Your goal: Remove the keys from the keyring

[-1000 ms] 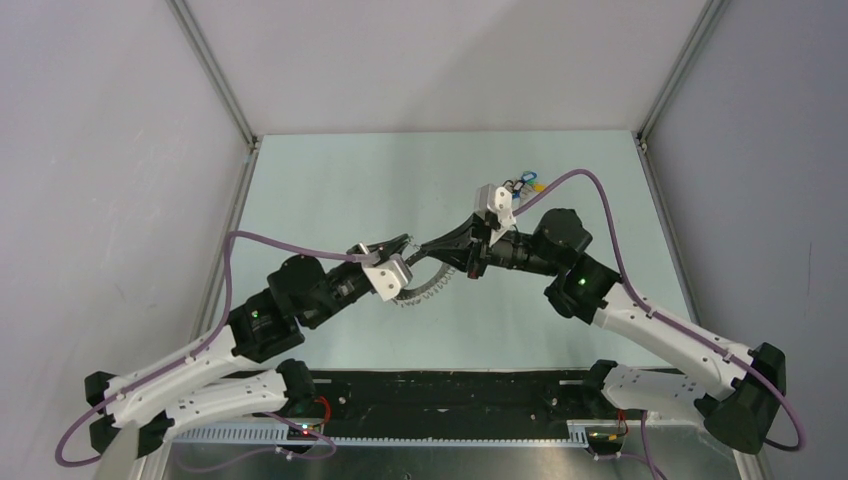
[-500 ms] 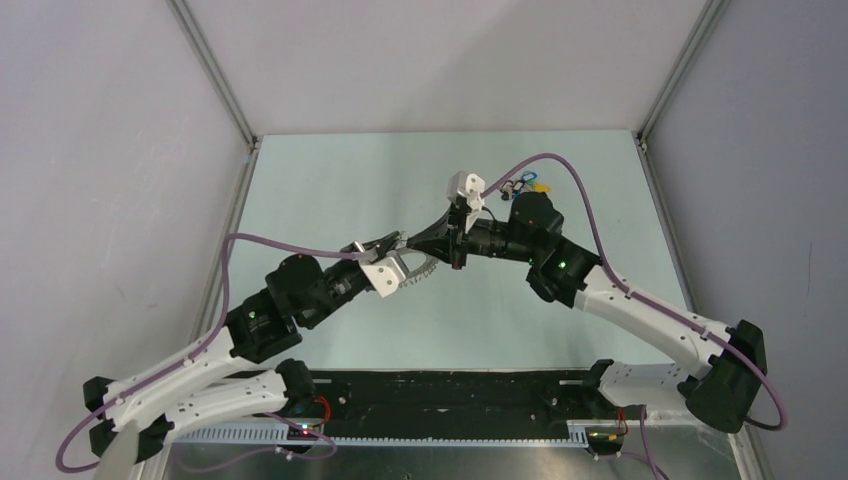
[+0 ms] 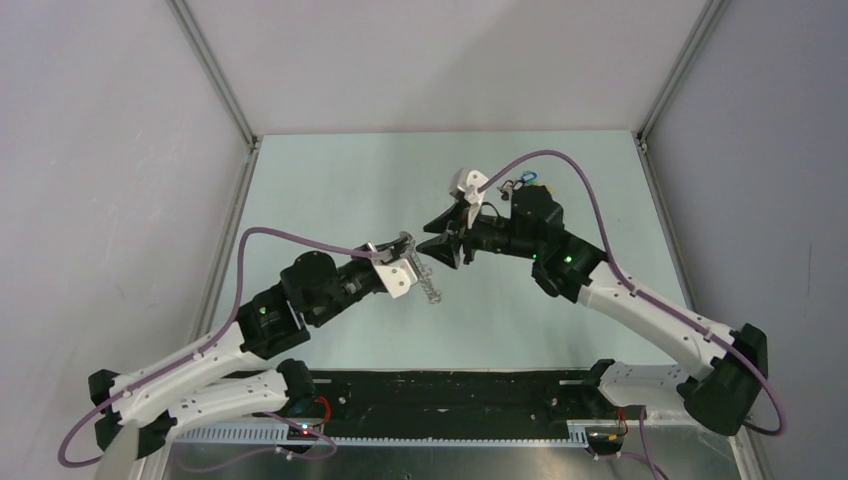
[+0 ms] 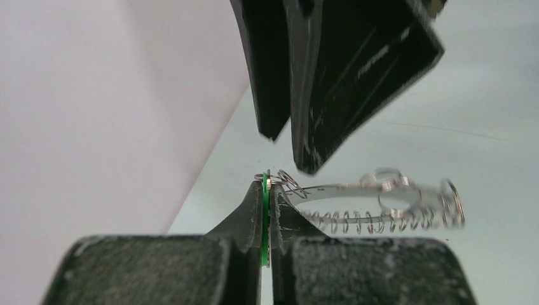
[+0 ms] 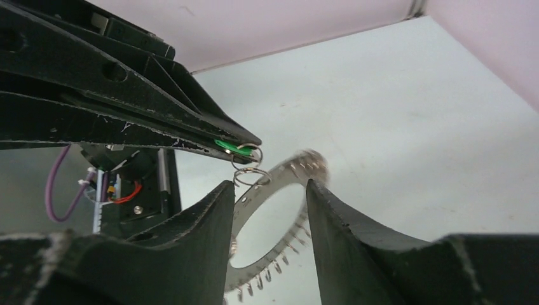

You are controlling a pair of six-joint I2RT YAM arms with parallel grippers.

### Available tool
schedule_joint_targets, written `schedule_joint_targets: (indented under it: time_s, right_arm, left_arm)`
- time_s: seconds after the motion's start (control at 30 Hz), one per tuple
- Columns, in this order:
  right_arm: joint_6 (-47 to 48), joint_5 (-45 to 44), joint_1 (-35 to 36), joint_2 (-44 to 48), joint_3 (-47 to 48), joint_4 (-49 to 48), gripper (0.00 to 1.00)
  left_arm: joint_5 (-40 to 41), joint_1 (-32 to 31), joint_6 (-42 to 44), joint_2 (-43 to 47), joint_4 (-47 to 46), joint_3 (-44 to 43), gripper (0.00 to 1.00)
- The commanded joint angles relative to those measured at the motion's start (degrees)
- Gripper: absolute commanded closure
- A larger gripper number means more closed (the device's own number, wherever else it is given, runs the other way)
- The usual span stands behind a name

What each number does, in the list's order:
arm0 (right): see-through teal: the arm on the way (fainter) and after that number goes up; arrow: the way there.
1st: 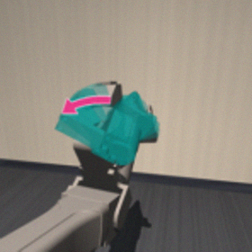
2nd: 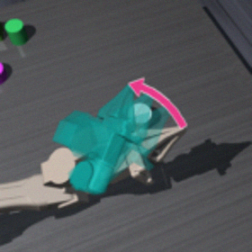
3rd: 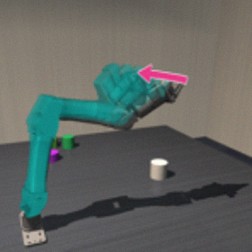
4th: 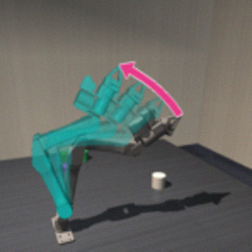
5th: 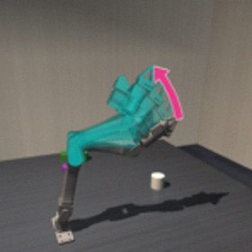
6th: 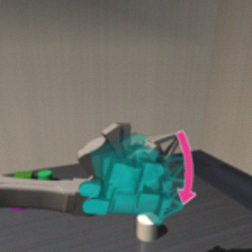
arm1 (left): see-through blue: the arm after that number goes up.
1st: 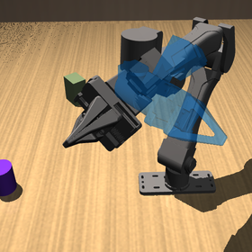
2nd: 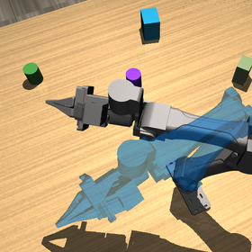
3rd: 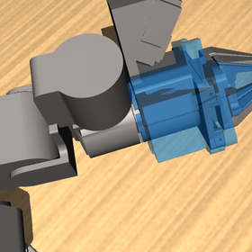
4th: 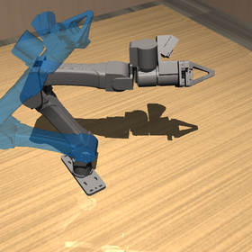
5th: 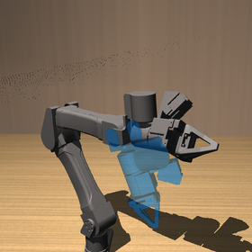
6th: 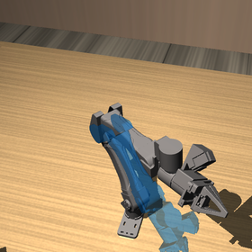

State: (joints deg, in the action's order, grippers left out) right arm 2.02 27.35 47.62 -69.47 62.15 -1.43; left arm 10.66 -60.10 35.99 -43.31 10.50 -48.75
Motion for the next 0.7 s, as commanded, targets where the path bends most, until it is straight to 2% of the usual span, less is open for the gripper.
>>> schedule_joint_targets:
  time_s: [0.0, 0.1, 0.3, 0.67]
  right_arm:
    - [2.19, -0.73, -2.11, 6.25, -1.46, -0.31, 0.48]
    - [3.06, -0.73, -2.91, 8.94, -4.90, -0.96, 0.45]
    - [4.61, 1.72, -3.31, 14.05, -9.78, -3.05, 0.44]
    - [7.36, 1.20, -0.26, 15.69, -19.63, -20.75, 0.47]
  left_arm:
    - [1.66, -0.54, -1.40, -1.40, -0.71, -4.05, 1.00]
    - [4.15, -0.80, -5.00, -3.33, 1.98, -6.70, 1.00]
    - [3.81, -0.90, -13.57, -7.29, 13.74, -14.63, 1.00]
    - [-1.27, -0.99, -26.28, -12.48, 24.01, -23.48, 1.00]
